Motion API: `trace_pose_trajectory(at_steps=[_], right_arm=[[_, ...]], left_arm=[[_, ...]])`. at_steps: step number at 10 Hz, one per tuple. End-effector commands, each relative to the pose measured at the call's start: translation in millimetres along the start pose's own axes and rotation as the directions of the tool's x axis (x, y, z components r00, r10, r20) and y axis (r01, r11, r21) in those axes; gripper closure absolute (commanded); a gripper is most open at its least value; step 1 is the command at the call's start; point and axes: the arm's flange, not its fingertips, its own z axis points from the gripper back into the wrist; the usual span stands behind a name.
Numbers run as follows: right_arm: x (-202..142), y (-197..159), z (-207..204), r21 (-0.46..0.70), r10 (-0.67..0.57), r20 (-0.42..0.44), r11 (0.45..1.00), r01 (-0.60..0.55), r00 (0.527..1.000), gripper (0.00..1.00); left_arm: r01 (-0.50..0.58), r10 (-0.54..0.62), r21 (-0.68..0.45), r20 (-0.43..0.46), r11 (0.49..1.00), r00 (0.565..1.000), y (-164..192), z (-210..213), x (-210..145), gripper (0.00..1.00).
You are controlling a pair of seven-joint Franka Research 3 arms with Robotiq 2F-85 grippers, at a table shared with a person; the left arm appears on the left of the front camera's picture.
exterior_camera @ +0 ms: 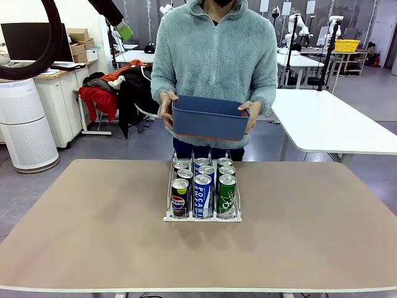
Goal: Fill the beverage cans into the dispenser.
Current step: Place the picked Sprite in the line of the Automatic Can Dispenser with the same cans.
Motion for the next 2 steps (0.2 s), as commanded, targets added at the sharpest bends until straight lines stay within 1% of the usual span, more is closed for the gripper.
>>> trace_pose_trajectory(at_steps=[1, 2], right_arm=[[-2.6, 3.5, 0.1, 0.006, -0.001, -0.006, 1.000, 0.001, 1.000, 0.00], [-2.6, 3.5, 0.1, 0.006, -0.001, -0.006, 1.000, 0.001, 1.000, 0.00]], left_arm=[[0.001, -0.001, 0.001, 0.002, 1.000, 1.000, 0.2, 0.0, -0.7, 0.00], [0.001, -0.001, 0.001, 0.002, 1.000, 1.000, 0.2, 0.0, -0.7, 0.00]])
